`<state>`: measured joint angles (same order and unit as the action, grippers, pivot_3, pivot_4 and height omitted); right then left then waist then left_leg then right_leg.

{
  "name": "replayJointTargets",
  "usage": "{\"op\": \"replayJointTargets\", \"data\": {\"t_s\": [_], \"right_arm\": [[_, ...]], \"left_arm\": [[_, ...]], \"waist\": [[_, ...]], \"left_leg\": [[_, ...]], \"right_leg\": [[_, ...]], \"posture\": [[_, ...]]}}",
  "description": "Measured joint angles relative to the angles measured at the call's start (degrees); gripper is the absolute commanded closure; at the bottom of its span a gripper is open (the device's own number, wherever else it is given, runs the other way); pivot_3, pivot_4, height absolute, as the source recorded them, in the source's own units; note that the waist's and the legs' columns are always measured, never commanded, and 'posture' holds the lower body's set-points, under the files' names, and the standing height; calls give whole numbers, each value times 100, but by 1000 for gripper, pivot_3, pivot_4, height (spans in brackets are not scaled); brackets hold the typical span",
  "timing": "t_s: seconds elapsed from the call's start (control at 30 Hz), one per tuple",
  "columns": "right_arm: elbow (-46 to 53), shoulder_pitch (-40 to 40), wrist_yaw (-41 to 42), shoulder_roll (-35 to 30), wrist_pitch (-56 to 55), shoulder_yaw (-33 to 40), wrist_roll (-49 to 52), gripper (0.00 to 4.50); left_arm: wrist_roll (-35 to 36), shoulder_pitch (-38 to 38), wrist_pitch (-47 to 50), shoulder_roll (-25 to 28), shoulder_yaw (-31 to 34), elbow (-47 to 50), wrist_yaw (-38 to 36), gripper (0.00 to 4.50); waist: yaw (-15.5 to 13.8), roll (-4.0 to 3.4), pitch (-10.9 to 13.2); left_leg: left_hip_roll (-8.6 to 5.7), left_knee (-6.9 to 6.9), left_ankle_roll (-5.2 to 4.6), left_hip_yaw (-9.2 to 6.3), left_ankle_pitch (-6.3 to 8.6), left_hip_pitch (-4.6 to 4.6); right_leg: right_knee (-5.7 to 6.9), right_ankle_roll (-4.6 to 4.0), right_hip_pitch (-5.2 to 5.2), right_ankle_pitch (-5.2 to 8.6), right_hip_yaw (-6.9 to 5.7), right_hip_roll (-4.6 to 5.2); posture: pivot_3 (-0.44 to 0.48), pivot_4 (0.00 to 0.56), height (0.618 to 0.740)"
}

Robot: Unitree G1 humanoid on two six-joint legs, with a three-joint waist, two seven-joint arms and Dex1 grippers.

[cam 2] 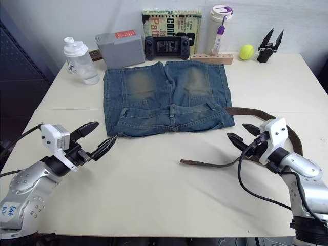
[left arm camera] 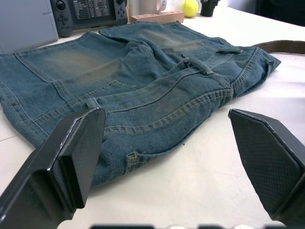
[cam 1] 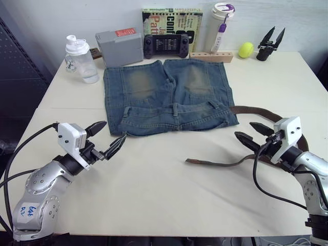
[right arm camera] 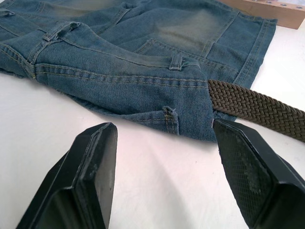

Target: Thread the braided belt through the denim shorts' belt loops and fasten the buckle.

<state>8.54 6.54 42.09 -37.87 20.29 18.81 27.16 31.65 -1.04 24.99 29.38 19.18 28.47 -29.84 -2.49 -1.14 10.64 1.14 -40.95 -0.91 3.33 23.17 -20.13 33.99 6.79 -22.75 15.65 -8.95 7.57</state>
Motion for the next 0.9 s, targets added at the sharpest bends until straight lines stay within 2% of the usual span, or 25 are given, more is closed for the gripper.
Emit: {"op": "replayJointTargets", "data": {"t_s": [0.9], "right_arm": [[-224, 100, 240, -67, -106, -23, -42, 1087]], "left_arm": [[-37, 25, -18, 33, 1, -22, -84, 0]], "waist": [[1, 0, 0]], "left_leg": [[0, 0, 0, 0, 0, 0]], "right_leg": [[0, 0, 0, 0, 0, 0]], "posture": [[0, 150, 731]]}}
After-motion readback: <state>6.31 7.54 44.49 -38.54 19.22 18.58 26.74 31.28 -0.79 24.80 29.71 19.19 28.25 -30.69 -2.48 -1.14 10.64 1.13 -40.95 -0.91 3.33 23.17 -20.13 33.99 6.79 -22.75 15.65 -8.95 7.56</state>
